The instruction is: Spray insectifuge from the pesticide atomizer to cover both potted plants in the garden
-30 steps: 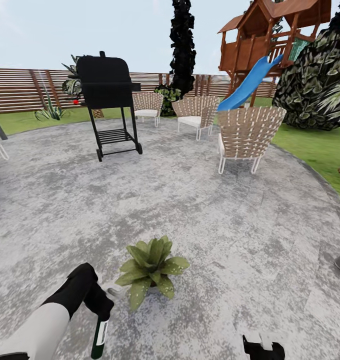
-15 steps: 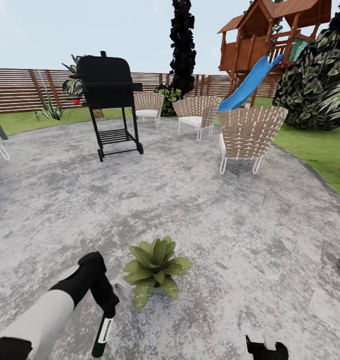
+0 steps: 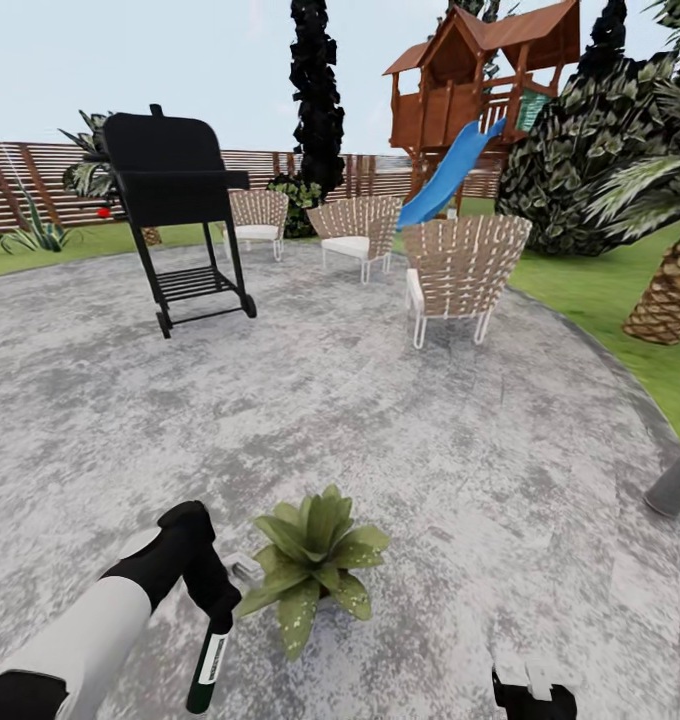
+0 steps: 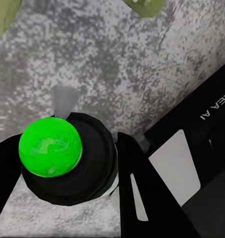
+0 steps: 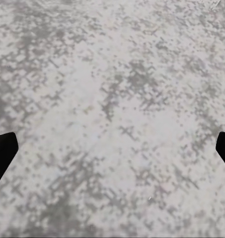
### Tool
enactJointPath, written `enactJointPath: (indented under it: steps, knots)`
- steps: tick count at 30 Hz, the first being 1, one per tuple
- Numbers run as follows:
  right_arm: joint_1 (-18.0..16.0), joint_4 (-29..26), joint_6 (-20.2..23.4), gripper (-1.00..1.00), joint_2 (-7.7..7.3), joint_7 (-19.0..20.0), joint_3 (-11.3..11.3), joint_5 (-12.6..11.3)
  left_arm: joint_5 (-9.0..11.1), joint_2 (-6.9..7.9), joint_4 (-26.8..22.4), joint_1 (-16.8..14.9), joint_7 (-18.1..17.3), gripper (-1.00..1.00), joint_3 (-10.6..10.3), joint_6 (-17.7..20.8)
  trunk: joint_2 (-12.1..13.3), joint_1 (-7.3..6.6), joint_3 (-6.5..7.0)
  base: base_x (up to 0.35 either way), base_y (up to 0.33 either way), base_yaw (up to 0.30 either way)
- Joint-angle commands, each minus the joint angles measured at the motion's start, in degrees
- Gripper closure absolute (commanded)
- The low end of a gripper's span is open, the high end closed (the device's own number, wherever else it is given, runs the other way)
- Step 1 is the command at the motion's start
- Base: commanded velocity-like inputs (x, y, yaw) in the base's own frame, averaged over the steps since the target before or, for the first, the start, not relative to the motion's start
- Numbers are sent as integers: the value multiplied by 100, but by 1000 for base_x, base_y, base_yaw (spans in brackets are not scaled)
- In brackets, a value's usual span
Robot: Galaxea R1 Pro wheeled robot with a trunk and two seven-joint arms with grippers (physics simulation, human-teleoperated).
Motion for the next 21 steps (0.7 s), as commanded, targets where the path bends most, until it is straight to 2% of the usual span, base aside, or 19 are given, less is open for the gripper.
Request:
enactJointPath:
  steps: [1,7,11,15,17,21]
  knots:
    - [-5,7,-24,-100,0,-3,-22,6,-33,0,-13,0,-52,100,-19,61,-2,-2,-5,-95,332,-300]
    - [-5,7,-24,-100,-1,-3,-22,6,-33,-13,-11,0,-52,100,-19,62,-2,-2,-5,-120,327,-300]
    - [-5,7,-24,-100,-2,-5,-22,0,-25,-15,-11,0,-56,100,-17,62,-2,-2,-5,12,333,-292]
    - [-5,7,-24,-100,-6,-3,-22,-1,-25,-4,-9,10,-67,100,-23,62,-2,-2,-5,137,311,-82]
    - [-5,14,-24,-100,-78,4,-22,5,-32,-18,-3,35,-62,100,-34,55,-2,-2,-5,32,78,-8]
    - [-5,10,-24,-100,-117,6,-22,3,-5,19,3,56,-70,100,-40,28,-2,-2,-5,7,17,-2]
